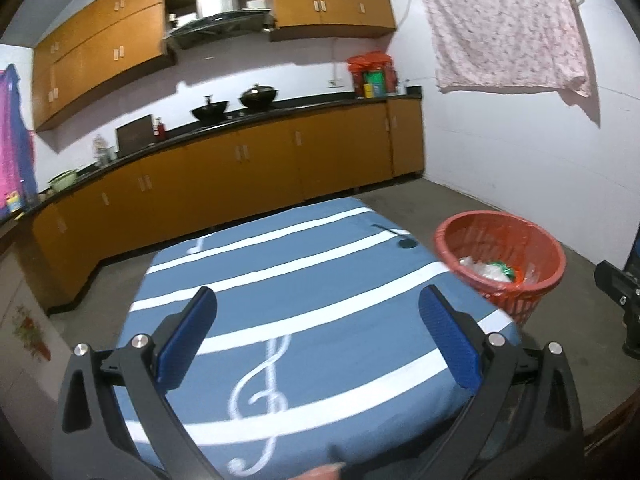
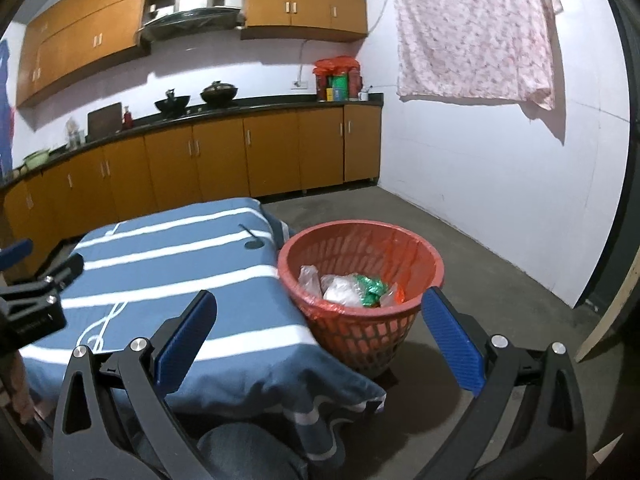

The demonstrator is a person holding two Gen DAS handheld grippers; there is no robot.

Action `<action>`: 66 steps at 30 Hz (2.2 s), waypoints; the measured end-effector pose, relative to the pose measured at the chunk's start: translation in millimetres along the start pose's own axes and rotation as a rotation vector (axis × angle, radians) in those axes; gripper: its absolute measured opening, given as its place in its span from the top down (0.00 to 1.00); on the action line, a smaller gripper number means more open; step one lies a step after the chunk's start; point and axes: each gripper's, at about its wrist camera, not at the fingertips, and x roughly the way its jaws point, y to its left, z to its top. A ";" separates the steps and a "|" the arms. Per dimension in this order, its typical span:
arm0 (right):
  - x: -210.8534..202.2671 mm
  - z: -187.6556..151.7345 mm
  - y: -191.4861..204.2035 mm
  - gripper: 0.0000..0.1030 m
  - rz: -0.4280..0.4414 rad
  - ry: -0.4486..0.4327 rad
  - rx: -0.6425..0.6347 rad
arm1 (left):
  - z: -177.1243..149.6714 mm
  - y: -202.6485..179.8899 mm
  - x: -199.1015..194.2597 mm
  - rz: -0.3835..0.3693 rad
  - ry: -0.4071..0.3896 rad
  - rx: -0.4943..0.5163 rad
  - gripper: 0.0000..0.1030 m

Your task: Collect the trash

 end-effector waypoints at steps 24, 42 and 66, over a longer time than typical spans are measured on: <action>-42.1 -12.1 14.8 0.02 -0.109 -0.075 0.015 | -27.1 25.2 -55.5 0.029 -0.023 -0.095 0.04; -48.5 -10.7 14.4 0.02 -0.104 -0.091 0.010 | -25.9 27.1 -63.7 0.016 -0.028 -0.119 0.04; -46.6 -11.4 15.3 0.02 -0.101 -0.081 0.012 | -28.1 27.4 -65.3 0.015 -0.019 -0.126 0.04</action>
